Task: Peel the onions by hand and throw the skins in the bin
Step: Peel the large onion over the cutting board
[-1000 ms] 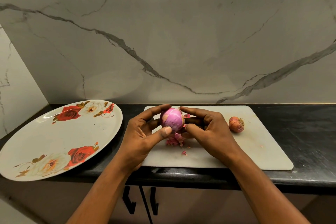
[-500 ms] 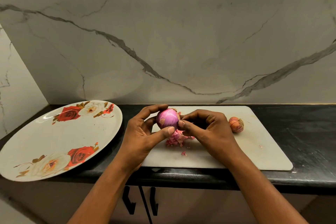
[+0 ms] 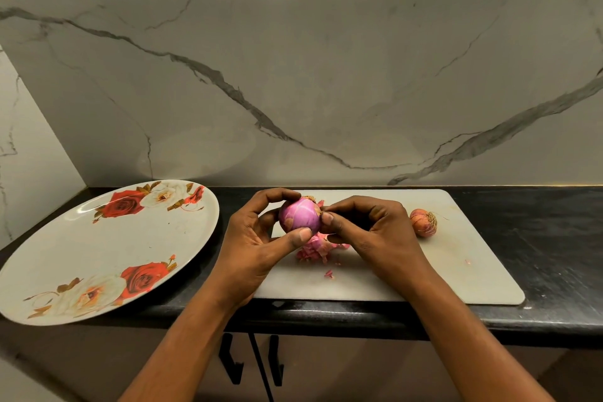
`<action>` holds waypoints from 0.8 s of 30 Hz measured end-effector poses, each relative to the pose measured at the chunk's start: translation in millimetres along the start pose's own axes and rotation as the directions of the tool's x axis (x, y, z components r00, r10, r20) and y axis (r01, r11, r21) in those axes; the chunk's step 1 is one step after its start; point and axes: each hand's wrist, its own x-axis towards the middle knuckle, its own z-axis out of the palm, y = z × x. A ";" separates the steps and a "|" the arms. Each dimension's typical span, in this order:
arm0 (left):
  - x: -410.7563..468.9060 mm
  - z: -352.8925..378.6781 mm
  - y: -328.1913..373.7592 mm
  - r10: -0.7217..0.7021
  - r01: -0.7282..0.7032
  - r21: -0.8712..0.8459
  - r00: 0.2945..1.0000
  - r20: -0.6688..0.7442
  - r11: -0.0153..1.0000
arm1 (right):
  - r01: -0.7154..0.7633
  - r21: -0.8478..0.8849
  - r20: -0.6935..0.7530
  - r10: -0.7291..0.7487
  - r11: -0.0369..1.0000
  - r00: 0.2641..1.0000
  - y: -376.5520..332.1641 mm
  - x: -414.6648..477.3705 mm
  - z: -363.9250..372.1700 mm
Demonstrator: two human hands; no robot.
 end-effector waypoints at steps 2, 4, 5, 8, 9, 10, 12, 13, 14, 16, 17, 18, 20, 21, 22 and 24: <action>-0.2 -0.8 -0.9 -0.003 0.003 -0.010 1.000 0.006 1.000 | -0.005 -0.010 -0.016 0.005 1.000 1.000 0.5 0.0 -0.1; -0.1 -1.4 -1.7 -0.005 0.005 -0.015 1.000 0.011 1.000 | -0.020 -0.006 -0.033 0.020 1.000 0.999 -0.4 -0.2 0.3; 0.0 -1.5 -1.7 -0.006 0.006 -0.016 1.000 0.012 1.000 | -0.025 -0.003 -0.040 0.025 1.000 0.999 -0.9 -0.3 0.6; -0.1 -1.4 -1.8 -0.003 0.003 -0.022 1.000 0.005 1.000 | -0.025 -0.004 -0.049 0.025 1.000 0.998 -0.9 -0.6 0.6; -0.1 -1.4 -1.8 -0.002 0.002 -0.023 1.000 0.003 1.000 | -0.022 -0.012 -0.043 0.022 1.000 0.999 -0.8 -1.1 0.5; -0.1 -1.5 -1.9 0.000 0.000 -0.023 1.000 0.001 1.000 | -0.019 -0.026 -0.031 0.018 0.999 0.999 -0.7 -1.8 0.4; 0.0 -1.9 -2.2 0.003 -0.003 -0.022 1.000 -0.002 1.000 | -0.009 -0.053 -0.007 0.009 0.999 1.000 -0.8 -2.6 0.4; 0.0 -1.9 -2.2 0.003 -0.003 -0.021 1.000 -0.001 1.000 | 0.005 -0.065 0.001 -0.005 0.998 1.000 -1.1 -2.9 0.5; 0.0 -1.9 -2.2 0.003 -0.003 -0.020 1.000 0.001 1.000 | 0.022 -0.078 0.003 -0.021 0.997 1.000 -1.4 -2.8 0.6; 0.0 -1.9 -2.4 0.006 -0.006 -0.015 1.000 0.001 1.000 | 0.053 -0.094 0.001 -0.053 0.994 0.999 -1.1 -2.1 -0.1; 0.0 -2.0 -2.4 0.007 -0.007 -0.013 1.000 0.000 1.000 | 0.064 -0.104 0.003 -0.064 0.993 0.998 -0.4 -1.8 -0.5; 0.0 -2.0 -2.4 0.009 -0.009 -0.014 1.000 0.000 1.000 | 0.070 -0.115 0.008 -0.070 0.991 0.998 0.4 -1.6 -0.9; 0.2 -2.1 -3.3 0.013 -0.013 -0.015 1.000 0.003 1.000 | 0.066 -0.136 0.016 -0.065 0.988 0.998 1.7 -1.5 -1.1; 0.4 -2.0 -3.5 0.014 -0.014 -0.011 1.000 0.004 1.000 | 0.061 -0.141 0.018 -0.059 0.988 0.998 2.4 -1.2 -0.8; 0.5 -2.2 -3.8 0.015 -0.015 -0.005 1.000 0.004 1.000 | 0.053 -0.141 0.018 -0.051 0.988 0.999 3.1 -1.1 -0.4; 0.7 -2.6 -4.6 0.016 -0.016 -0.003 1.000 -0.001 1.000 | 0.032 -0.128 0.007 -0.031 0.991 0.999 3.3 -0.8 -0.1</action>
